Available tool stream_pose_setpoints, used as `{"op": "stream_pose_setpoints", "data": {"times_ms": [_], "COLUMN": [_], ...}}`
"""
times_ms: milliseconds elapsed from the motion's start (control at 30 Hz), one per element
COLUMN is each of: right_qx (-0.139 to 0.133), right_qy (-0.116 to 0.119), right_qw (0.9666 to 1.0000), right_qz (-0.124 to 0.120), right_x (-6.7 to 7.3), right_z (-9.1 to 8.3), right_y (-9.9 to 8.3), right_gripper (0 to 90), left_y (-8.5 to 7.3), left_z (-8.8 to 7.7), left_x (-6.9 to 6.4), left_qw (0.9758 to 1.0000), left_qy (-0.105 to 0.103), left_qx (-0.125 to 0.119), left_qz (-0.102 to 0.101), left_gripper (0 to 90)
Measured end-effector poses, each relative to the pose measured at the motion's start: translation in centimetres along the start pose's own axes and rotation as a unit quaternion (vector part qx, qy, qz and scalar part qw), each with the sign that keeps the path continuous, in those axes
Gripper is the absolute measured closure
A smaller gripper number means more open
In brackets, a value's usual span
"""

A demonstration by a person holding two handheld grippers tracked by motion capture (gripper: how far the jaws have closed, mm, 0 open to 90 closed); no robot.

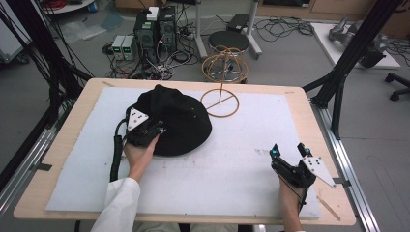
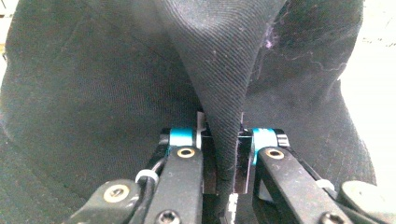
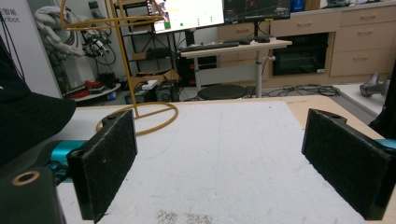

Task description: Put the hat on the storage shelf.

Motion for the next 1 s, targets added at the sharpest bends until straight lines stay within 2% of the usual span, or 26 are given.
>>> {"op": "stream_pose_setpoints", "data": {"times_ms": [300, 467, 600, 700, 867, 1000], "right_qx": [0.000, 0.001, 0.000, -0.001, 0.000, 0.000], "right_qy": [0.000, 0.001, -0.001, -0.003, -0.003, -0.003], "right_qw": [1.0000, 1.0000, 1.0000, 1.0000, 1.0000, 1.0000], "right_qz": [0.001, 0.004, 0.002, 0.006, 0.006, 0.005], "right_x": [0.0, 0.0, -0.1, -0.1, -0.1, -0.1], "right_z": [0.0, 0.0, 0.0, 0.0, 0.0, 0.0], "right_y": [0.0, 0.0, 0.0, 0.0, 0.0, 0.0], "right_gripper": [9.7, 9.7, 9.7, 9.7, 9.7, 9.7], "left_y": [1.3, 2.7, 3.3, 3.8, 4.3, 5.2], "left_z": [-0.9, -1.5, -1.8, -2.0, -2.3, -2.6], "left_x": [0.7, 1.2, 1.2, 1.4, 1.6, 1.6], "left_qw": [0.9996, 0.9988, 0.9985, 0.9979, 0.9976, 0.9972], "left_qy": [-0.002, -0.005, -0.002, -0.002, -0.002, 0.003], "left_qx": [-0.022, -0.043, -0.051, -0.059, -0.065, -0.073], "left_qz": [-0.019, -0.025, -0.018, -0.025, -0.025, -0.012], "left_gripper": [86.2, 86.2, 86.2, 86.2, 86.1, 86.1]}}
Point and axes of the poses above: each handheld gripper's, and its own axes: z roughly forward along the jaws, y roughly out of its top, x roughly to its left, the point moved 4 cm from there along z, roughly forward along the jaws, and after that the axes turned 13 degrees about y, right-handed, at the moved point
